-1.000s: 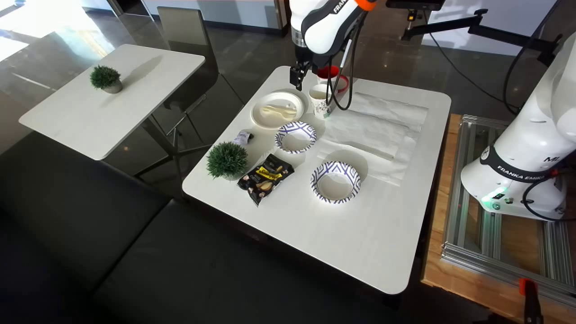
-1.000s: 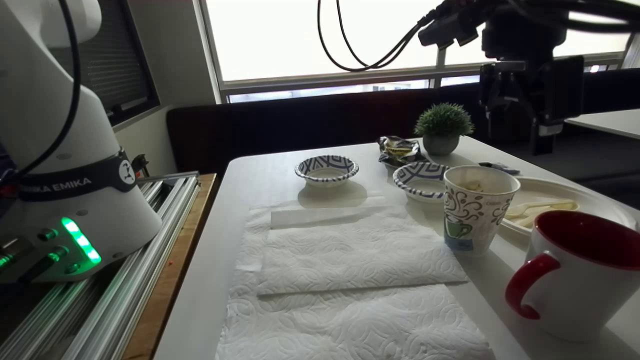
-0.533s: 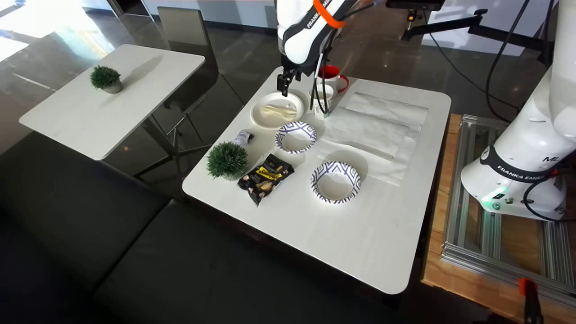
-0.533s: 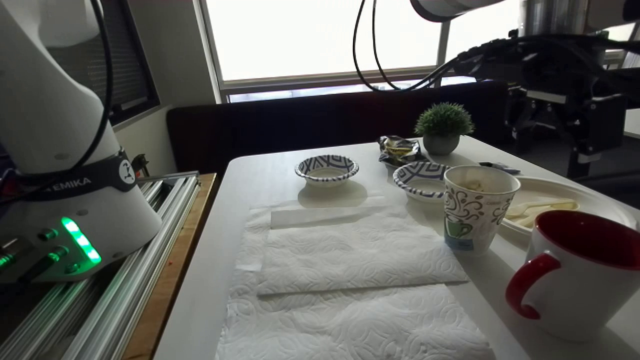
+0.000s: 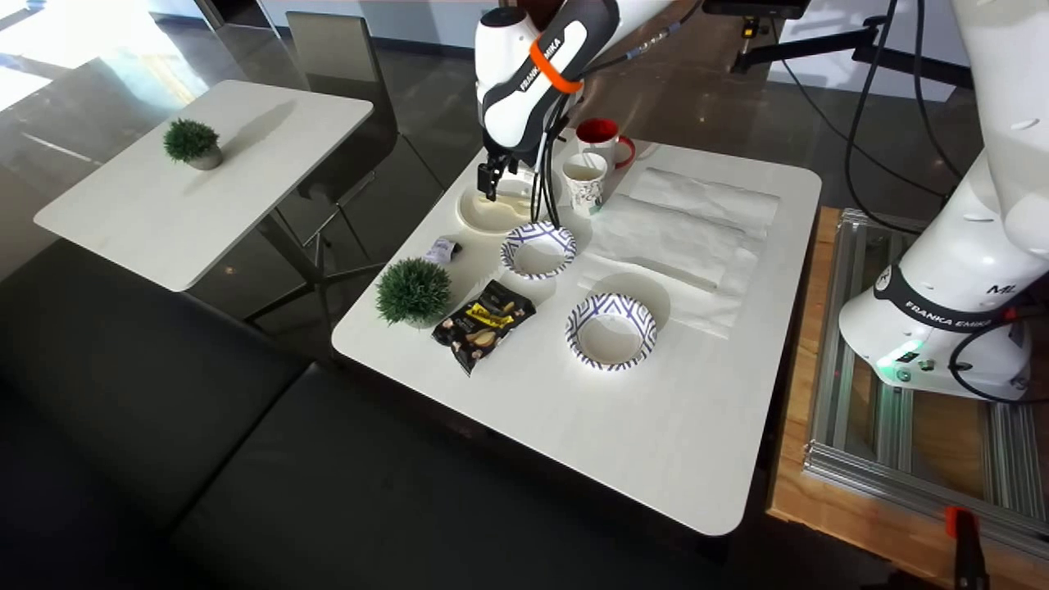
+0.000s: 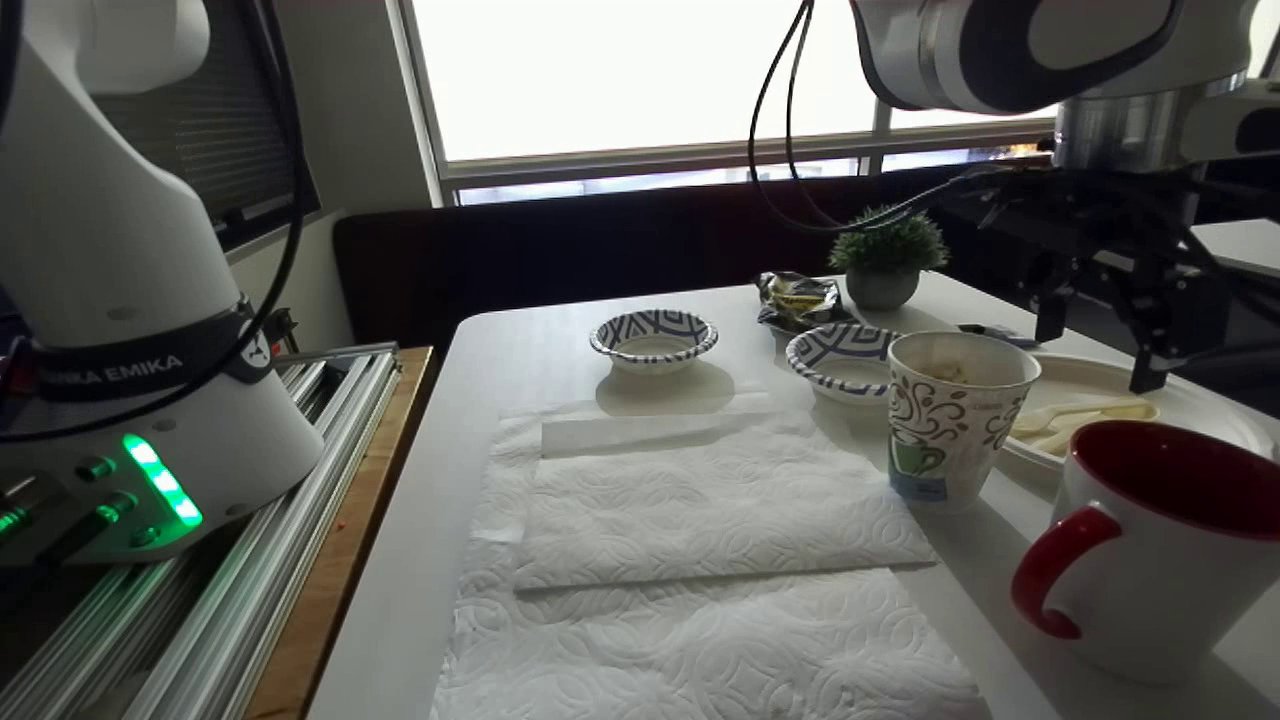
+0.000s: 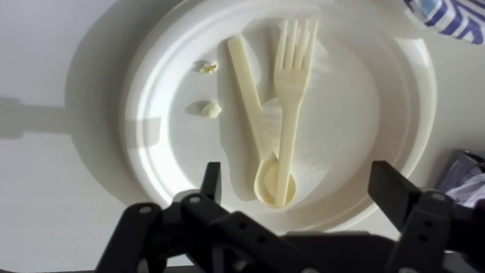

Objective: Put the white fork and spoon on the white napkin.

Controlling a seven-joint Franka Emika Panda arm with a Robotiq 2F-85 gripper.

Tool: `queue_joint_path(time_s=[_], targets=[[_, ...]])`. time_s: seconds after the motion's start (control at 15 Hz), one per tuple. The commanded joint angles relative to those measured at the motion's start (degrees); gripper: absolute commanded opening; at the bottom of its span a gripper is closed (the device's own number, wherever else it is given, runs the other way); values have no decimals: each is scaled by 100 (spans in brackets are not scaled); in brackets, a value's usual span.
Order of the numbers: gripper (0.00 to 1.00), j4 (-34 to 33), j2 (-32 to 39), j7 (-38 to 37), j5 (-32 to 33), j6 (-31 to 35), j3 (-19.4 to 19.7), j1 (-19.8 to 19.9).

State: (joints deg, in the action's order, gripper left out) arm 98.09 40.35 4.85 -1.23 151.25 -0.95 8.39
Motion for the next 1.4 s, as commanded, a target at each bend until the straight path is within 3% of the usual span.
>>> queue_joint_path(time_s=[0.0, 0.13, 0.33, 0.47, 0.73, 0.87, 1.07, 1.33], targets=[[100, -681, 631, 67, -91, -16, -41, -36], [84, -875, 851, 87, -106, 13, -82, -29], [70, -1092, 1079, 48, -66, -59, -53, -58], [63, -1199, 1170, 11, -37, -122, -15, -88], [59, -1276, 1074, -61, -23, -410, 21, -140], [51, -1278, 1002, -75, -14, -571, 36, -161], [36, -1343, 1009, -73, -14, -763, 48, -178], [6, -1367, 1015, -63, -32, -896, 46, -167]])
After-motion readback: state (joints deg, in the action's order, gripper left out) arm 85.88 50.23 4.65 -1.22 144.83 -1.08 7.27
